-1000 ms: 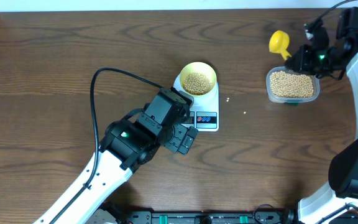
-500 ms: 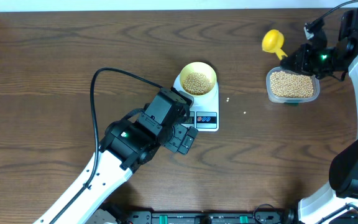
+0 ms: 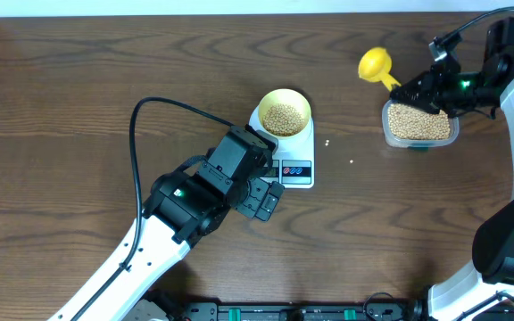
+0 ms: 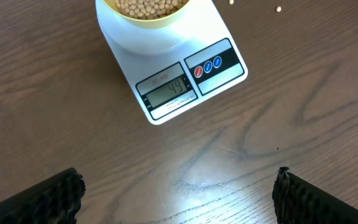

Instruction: Scoop item into bowl and weigh 50g on scale

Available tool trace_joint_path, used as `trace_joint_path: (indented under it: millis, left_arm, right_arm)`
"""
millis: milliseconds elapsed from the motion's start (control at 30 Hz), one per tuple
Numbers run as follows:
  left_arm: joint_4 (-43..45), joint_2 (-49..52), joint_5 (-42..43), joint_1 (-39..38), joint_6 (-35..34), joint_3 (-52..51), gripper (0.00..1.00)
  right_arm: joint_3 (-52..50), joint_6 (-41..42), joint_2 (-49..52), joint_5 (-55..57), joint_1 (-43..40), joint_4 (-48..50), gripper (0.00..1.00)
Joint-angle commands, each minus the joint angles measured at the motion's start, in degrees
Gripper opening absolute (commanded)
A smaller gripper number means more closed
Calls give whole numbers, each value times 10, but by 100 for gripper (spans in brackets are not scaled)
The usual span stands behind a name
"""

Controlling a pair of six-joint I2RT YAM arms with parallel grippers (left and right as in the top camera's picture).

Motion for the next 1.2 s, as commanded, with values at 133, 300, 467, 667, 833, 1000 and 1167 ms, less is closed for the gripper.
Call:
trace_joint_path:
  millis: [133, 300, 467, 667, 833, 1000, 1167]
  left_arm:
    - [-1, 0, -1, 2, 5, 13, 99]
    - [-1, 0, -1, 2, 5, 13, 99]
    - [-1, 0, -1, 2, 5, 13, 99]
    - [-1, 0, -1, 2, 5, 13, 99]
    - [-1, 0, -1, 2, 5, 13, 99]
    - [-1, 0, -1, 2, 5, 13, 99]
    - [-1, 0, -1, 2, 5, 13, 99]
  right_arm:
    - [12, -6, -16, 113, 0, -96, 1]
    - [12, -8, -16, 171, -4, -101, 1]
    - [12, -8, -16, 215, -9, -81, 1]
    - [12, 14, -16, 284, -9, -81, 1]
    - [12, 22, -16, 307, -9, -79, 1]
    - [12, 34, -16, 328, -12, -70, 1]
    - [12, 36, -16, 328, -12, -69, 1]
